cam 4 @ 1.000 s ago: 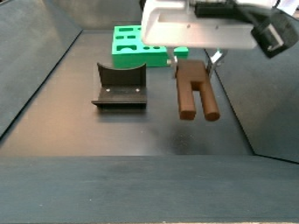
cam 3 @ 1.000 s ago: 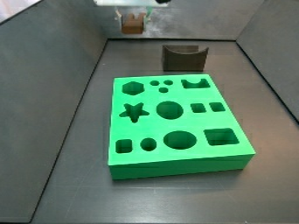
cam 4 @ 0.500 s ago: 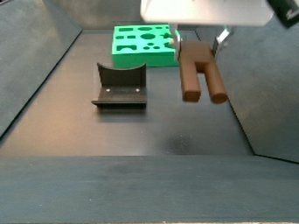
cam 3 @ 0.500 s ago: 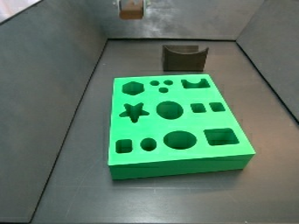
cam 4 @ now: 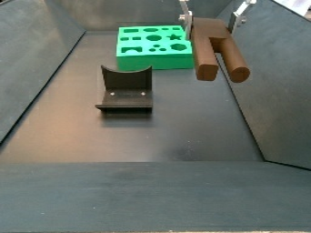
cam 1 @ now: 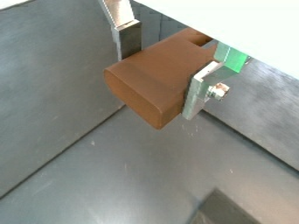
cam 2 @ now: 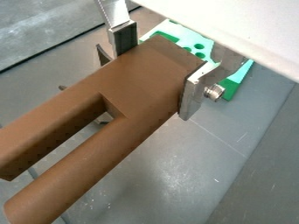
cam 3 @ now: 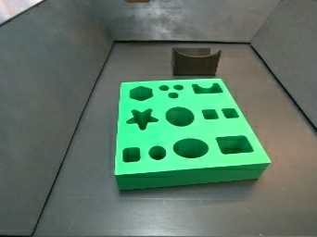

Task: Pick up the square-circle object. Move up. Rotate the square-circle object. Place the square-circle object on the fixture. Regrasp the square-circle object. Move to above the board. Insert the square-circle object.
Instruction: Place the square-circle object on the fixture.

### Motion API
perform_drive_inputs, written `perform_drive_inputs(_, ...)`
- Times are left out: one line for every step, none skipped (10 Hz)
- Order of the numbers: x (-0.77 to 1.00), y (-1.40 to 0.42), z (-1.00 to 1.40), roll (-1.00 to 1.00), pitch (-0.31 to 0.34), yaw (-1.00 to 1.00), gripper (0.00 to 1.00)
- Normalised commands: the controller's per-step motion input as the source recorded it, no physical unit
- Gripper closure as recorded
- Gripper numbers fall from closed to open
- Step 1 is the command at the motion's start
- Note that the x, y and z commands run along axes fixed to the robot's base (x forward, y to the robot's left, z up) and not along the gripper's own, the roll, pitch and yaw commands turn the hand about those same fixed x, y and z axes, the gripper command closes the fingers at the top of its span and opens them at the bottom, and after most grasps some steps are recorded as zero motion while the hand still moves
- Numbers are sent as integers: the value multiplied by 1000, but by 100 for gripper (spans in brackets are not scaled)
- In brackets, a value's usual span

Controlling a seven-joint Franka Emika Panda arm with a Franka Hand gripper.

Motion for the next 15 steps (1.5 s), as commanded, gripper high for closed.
perform_drive_inputs(895, -1000, 172, -46, -49, 157, 100)
perform_drive_inputs(911, -1000, 157, -52, -20, 134, 100)
perform_drive_inputs(1000, -972, 134, -65, 36, 72, 100)
perform_drive_inputs(1000, -903, 117, -67, 57, 53, 100)
perform_drive_inputs(1000, -676, 80, -61, 100, 33, 100)
perform_drive_inputs(1000, -507, 66, -59, 119, 28, 100)
perform_drive_inputs(1000, -357, 57, -57, 132, 23, 100)
perform_drive_inputs(910, -222, 38, -55, 146, 22, 100)
perform_drive_inputs(816, -123, 24, -50, 149, 22, 100)
perform_drive_inputs(690, -63, 11, -50, 142, 23, 100)
perform_drive_inputs(589, -42, 13, -48, 144, 26, 100)
perform_drive_inputs(456, -26, 14, -47, 150, 28, 100)
perform_drive_inputs(361, -22, 9, -47, 149, 28, 100)
perform_drive_inputs(234, -17, 6, -48, 150, 28, 100)
perform_drive_inputs(819, 493, -338, -1000, 96, -5, 100)
